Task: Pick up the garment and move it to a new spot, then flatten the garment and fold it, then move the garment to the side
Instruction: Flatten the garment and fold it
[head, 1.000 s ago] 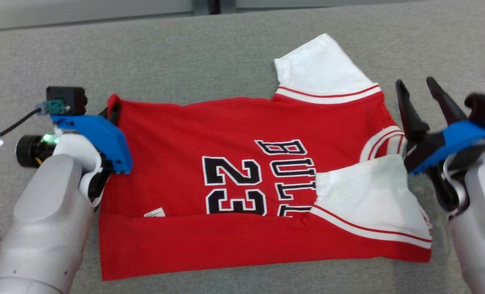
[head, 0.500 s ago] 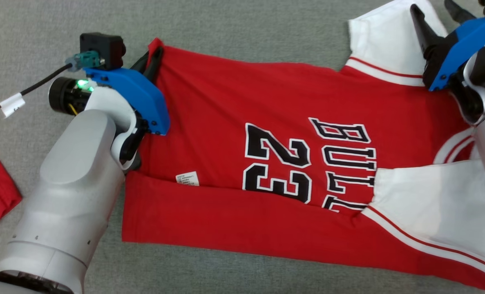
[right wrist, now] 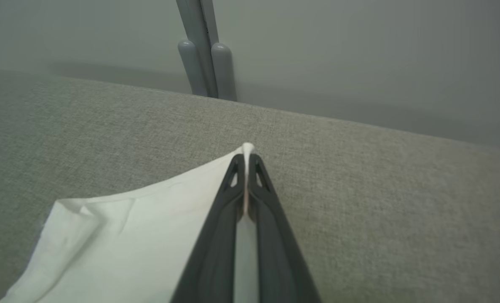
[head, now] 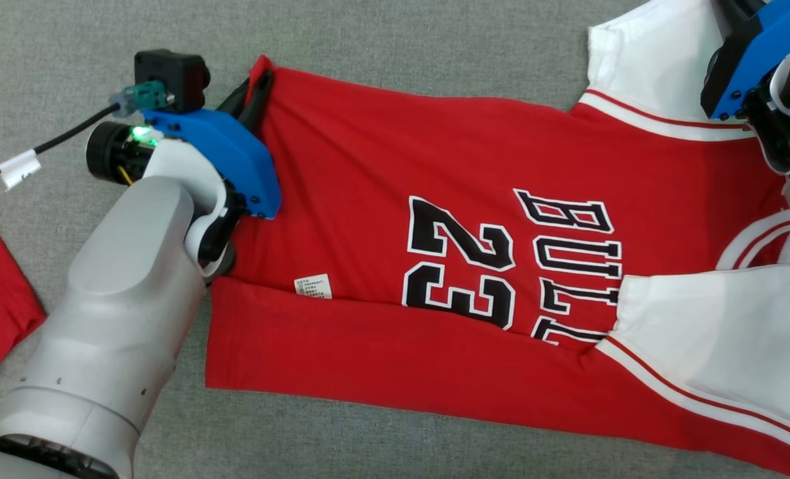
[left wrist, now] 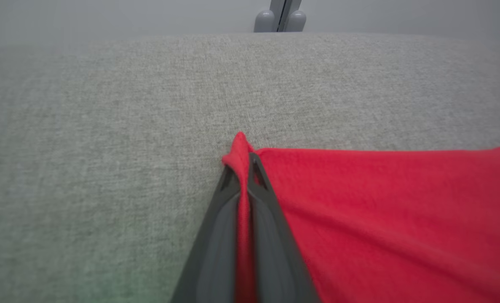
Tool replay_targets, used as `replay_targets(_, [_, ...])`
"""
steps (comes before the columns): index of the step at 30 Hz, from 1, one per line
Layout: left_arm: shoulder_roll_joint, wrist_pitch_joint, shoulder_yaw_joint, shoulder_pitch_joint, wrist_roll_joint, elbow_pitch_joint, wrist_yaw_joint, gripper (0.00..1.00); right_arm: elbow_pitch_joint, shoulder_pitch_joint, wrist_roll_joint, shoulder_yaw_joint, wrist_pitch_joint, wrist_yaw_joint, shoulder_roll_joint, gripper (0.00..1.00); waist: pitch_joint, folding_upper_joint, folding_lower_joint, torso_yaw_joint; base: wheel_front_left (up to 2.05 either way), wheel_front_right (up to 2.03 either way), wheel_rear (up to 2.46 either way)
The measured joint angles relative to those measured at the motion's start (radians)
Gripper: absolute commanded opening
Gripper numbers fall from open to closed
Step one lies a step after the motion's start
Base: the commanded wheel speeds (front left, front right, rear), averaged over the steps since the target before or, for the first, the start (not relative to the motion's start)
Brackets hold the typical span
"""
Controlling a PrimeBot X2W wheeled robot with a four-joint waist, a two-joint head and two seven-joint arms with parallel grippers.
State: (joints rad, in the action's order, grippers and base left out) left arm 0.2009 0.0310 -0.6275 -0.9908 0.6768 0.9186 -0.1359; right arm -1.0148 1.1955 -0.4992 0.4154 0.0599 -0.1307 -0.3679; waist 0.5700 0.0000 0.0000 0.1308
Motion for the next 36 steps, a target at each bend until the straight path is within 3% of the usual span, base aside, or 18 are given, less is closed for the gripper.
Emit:
replay_targets(10, [0.053,0.13,0.008,0.072,0.013,0.021,0.006,0.0,0.088,-0.098,-0.071,0.052,-0.239,0.0,-0.025,0.0,-0.106,0.0,-0.0001,-0.035,0.0,0.0,0.0])
replay_targets(21, [0.109,0.161,0.004,0.228,0.028,-0.055,0.015,0.0,0.304,-0.375,-0.153,0.082,-0.311,0.0,-0.048,0.0,-0.227,-0.0001,-0.0002,-0.096,0.0,0.0,0.0])
replay_targets(29, [0.154,0.146,0.005,0.41,0.057,-0.182,0.068,0.0,0.476,-0.704,-0.189,0.003,-0.32,0.0,-0.044,0.0,-0.281,-0.0001,-0.0002,-0.133,0.0,0.0,0.0])
replay_targets(36, [0.213,0.124,0.021,0.572,0.088,-0.354,0.145,0.0,0.581,-0.95,-0.172,-0.12,-0.321,0.0,0.017,0.0,-0.325,-0.0002,-0.0002,-0.15,0.0,0.0,0.0])
